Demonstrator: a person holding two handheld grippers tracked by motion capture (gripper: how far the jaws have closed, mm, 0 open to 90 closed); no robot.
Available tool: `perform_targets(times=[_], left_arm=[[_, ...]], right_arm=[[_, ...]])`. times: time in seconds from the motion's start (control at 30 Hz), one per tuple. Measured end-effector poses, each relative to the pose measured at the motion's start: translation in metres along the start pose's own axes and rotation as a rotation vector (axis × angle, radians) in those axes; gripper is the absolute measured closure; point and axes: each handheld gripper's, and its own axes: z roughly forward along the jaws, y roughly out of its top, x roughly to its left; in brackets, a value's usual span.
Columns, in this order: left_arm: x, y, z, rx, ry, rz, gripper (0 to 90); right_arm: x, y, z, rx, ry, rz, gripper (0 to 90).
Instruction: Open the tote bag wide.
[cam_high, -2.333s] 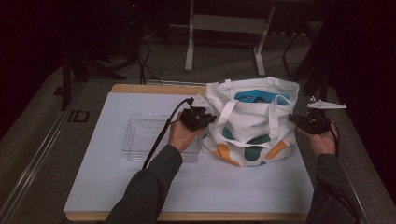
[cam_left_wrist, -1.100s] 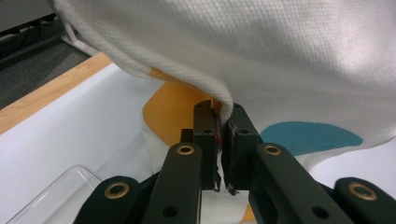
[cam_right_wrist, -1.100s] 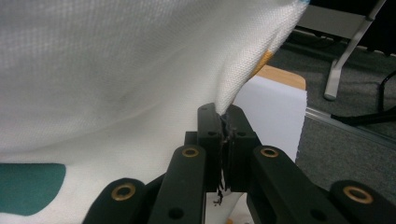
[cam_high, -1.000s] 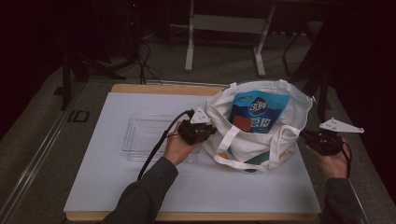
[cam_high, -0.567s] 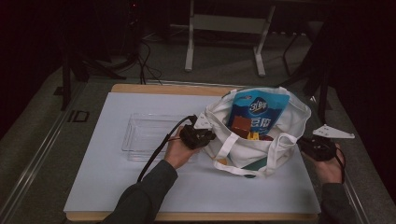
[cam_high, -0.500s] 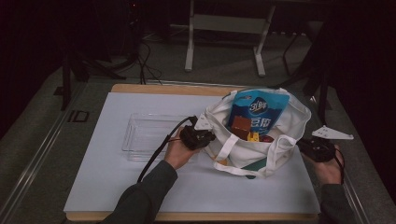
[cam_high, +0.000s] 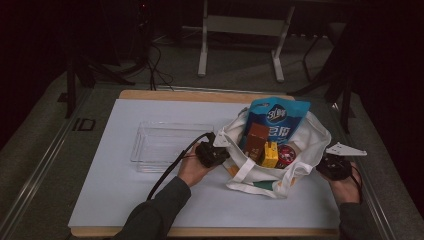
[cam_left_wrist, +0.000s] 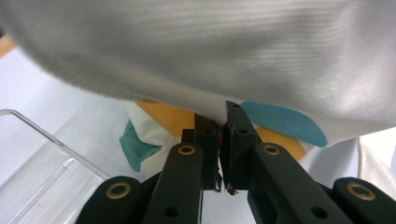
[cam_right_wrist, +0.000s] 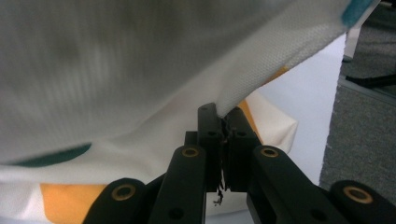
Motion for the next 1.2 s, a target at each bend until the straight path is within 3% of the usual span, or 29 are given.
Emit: perform_targets(times=[0.3, 0.5, 0.77, 0.9, 1.2], left_arm=[[-0.004, 0.000, 0.006, 0.032, 0.011, 0.010, 86.3], [-0.003, 0.000, 0.009, 0.038, 0.013, -0.006, 86.3], [-0.001, 0.000, 0.005, 0.023, -0.004, -0.020, 82.9], [-0.001, -0.001, 0.002, 0.011, -0.008, -0.018, 78.9], [0.006, -0.003, -0.016, -0.055, -0.031, -0.059, 69.9]], right_arm=[[0.005, -0.007, 0.014, 0.056, -0.019, -0.005, 87.8], [0.004, -0.017, 0.026, 0.095, -0.015, 0.025, 87.8], [0.005, -0.013, 0.022, 0.091, -0.021, 0.028, 85.2], [0.006, -0.012, 0.018, 0.089, -0.013, 0.027, 80.1], [0.006, -0.013, 0.002, 0.060, -0.025, 0.046, 65.8]])
